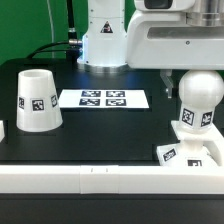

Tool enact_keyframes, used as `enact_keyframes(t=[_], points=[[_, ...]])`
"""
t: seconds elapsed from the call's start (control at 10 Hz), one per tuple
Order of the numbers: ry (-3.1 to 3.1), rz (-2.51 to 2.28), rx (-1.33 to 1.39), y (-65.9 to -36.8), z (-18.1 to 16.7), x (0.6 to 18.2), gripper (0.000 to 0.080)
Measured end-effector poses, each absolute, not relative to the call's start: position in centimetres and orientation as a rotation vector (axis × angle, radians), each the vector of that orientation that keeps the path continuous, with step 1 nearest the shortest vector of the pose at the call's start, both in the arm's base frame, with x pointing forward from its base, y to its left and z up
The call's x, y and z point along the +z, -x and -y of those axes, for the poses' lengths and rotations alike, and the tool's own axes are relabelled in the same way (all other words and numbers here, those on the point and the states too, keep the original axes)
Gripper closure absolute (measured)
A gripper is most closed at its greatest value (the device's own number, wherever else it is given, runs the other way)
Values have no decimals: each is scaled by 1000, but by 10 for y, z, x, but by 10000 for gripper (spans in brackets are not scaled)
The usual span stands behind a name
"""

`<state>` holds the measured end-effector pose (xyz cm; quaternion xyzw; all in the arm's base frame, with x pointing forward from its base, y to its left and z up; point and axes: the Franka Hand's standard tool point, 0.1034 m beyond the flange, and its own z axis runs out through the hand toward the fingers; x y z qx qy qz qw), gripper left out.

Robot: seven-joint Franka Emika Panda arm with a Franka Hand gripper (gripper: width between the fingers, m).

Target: Assemble lamp

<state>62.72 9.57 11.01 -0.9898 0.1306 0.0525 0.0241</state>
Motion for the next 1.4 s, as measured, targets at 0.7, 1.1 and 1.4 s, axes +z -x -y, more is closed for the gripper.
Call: enact_keyframes(t=[0.7,1.1,1.4], points=[[2829,-1138,130,-629,-95,109,222],[2529,-1596,99,-630,-95,109,222],[2307,-1853,123,-631,-98,110,222]])
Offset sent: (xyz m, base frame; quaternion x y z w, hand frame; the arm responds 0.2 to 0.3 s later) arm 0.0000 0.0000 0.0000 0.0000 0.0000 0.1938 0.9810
